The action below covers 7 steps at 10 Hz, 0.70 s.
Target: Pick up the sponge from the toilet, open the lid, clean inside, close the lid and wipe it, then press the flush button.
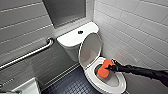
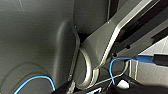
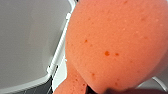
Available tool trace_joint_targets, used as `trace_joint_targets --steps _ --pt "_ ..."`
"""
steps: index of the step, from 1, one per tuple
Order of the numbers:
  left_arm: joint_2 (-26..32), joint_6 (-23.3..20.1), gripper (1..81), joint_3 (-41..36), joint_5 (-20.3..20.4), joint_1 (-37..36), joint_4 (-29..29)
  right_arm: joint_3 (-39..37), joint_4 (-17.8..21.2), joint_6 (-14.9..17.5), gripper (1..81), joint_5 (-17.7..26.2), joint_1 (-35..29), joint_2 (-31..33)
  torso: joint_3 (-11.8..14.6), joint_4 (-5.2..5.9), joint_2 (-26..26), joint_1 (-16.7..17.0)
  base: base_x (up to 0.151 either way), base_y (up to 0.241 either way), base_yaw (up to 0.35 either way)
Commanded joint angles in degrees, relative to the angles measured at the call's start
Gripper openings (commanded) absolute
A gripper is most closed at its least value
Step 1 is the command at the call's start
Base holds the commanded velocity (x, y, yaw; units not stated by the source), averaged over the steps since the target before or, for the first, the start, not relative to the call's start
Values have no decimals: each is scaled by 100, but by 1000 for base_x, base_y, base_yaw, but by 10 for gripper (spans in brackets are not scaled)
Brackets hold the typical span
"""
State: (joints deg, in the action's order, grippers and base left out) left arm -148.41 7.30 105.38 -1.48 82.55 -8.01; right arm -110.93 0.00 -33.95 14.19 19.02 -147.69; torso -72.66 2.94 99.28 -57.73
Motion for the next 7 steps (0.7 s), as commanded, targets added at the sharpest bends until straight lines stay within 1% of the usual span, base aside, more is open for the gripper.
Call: trace_joint_targets --steps 1,2,4,6,7 --pt "109 -36 811 -113 -468 152 106 -313 71 3 10 207 -912 -131 -185 0 0 0 0 0 0" --pt "127 -36 811 -113 -468 152 115 -480 62 3 10 207 -973 -211 -35 0 0 0 0 0 0" --pt "118 -36 811 -113 -477 152 107 -682 44 11 10 216 -1123 -281 -129 0 -5 -2 0 0 0" --pt "109 -45 811 -113 -494 152 89 -841 9 11 10 216 -1246 -396 -133 0 -5 -2 0 0 0" --pt "109 -45 811 -113 -485 152 80 -850 -9 11 10 216 -1281 -413 -133 0 568 -372 0 0 0"
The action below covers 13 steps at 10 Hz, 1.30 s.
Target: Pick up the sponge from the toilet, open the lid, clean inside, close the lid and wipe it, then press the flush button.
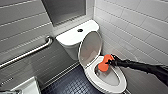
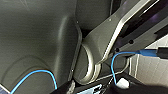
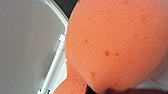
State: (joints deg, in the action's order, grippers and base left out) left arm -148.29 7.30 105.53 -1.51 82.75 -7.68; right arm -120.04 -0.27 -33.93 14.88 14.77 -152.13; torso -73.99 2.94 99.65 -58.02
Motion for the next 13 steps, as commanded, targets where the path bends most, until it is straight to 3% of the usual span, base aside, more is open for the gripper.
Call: trace_joint_targets --steps 1,4,5,6,8,11,13 --pt "88 -45 811 -129 -473 132 30 26 18 9 10 146 -857 5 0 0 568 -365 0 0 0" --pt "88 -36 811 -129 -482 132 29 -36 35 1 10 138 -787 -101 0 0 1080 -684 0 0 0" --pt "97 -45 811 -130 -473 132 47 -36 27 0 10 138 -778 -128 -181 0 725 -450 0 0 0" --pt "88 -45 811 -129 -473 132 47 -53 36 0 10 138 -769 -128 -11 0 877 -540 0 0 0" --pt "79 -45 811 -147 -482 132 56 -245 123 -34 10 50 -699 -197 -33 0 964 -599 0 0 0" --pt "71 -45 811 -173 -490 141 56 -792 194 -632 10 -116 -374 -243 -33 0 955 -596 0 0 0" --pt "45 -45 811 -183 -490 132 39 -713 194 -782 10 -187 -163 -41 -33 0 955 -596 0 0 0"
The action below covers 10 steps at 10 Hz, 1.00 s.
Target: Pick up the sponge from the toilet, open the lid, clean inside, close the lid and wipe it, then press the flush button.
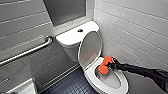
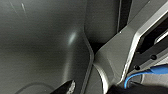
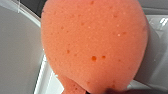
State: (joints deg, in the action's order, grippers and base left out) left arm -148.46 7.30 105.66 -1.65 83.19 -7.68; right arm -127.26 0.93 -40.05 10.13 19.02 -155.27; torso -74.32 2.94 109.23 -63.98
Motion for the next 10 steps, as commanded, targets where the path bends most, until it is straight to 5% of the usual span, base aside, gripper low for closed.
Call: trace_joint_targets --steps 1,10 --pt "44 -45 811 -194 -477 88 21 244 75 -266 10 175 -473 475 0 0 0 0 0 0 0" --pt "-176 -141 811 -150 -451 88 3 2539 66 -680 10 -467 283 2357 0 0 0 0 0 0 0"
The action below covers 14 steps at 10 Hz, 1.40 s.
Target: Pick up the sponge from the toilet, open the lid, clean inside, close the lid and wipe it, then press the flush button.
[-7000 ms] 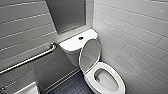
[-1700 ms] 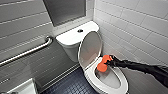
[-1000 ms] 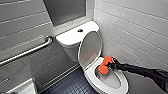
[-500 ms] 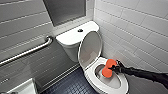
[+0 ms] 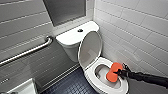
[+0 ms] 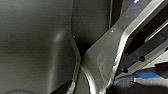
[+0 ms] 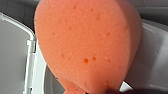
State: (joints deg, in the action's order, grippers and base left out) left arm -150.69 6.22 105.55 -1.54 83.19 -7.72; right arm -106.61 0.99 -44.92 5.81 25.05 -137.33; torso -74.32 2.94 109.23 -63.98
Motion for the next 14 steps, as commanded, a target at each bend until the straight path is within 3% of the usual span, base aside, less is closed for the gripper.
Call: trace_joint_targets --steps 1,10,14 --pt "38 -33 811 -131 -462 88 -1 710 85 -209 10 -193 -171 772 0 0 0 0 0 0 0" --pt "29 -77 811 -122 -453 97 -2 2152 244 -210 10 -2092 1779 2065 2 0 4 0 0 0 0" --pt "-6 -77 811 -43 -453 106 -63 2505 209 -157 10 -2436 2614 2233 2 0 6 0 0 0 0"
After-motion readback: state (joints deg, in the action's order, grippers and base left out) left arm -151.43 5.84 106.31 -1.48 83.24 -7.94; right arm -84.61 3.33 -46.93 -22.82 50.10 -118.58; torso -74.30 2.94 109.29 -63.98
